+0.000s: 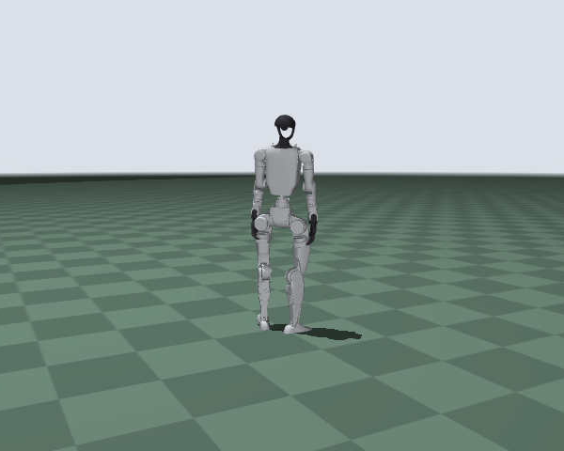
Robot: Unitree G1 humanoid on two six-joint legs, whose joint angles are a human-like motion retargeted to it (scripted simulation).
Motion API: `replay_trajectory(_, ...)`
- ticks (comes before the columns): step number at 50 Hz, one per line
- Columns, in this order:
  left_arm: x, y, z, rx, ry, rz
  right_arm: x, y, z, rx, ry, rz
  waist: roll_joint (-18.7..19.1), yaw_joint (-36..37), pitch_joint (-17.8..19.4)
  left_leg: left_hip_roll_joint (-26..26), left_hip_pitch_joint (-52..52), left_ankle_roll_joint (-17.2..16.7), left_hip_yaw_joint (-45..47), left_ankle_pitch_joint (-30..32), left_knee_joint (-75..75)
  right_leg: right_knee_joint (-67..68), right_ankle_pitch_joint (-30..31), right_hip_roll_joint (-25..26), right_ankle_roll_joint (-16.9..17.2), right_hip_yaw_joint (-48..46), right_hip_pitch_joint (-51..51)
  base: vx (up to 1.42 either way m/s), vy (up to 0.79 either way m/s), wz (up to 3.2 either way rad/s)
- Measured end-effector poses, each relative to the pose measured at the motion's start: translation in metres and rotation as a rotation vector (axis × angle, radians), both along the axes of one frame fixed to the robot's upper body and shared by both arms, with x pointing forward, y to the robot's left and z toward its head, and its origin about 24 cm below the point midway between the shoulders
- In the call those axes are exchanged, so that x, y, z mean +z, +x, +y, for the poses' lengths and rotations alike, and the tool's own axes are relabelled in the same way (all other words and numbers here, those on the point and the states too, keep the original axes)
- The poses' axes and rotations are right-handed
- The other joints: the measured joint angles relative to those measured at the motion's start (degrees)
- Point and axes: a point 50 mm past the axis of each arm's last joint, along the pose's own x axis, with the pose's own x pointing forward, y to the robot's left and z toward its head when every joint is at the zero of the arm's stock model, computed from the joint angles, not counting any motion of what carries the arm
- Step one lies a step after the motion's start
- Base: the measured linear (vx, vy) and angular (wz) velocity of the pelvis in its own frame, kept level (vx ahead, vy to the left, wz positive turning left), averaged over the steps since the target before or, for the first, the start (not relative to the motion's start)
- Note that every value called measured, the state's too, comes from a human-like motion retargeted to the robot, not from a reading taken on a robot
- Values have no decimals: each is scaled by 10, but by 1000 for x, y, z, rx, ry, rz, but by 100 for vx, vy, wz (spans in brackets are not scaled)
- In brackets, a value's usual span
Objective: In place motions
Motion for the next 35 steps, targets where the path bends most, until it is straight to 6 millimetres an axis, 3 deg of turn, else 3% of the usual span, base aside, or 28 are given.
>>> replay_trajectory(35, 0, 1, 1, 10, 3, -3, 0, 1, 1, 13, 9, -6, -2, -5, 2, -1, 2, 1, -2, -4, 1, 4, 1, -1, 0, 2, -4, 0, 0, 0)
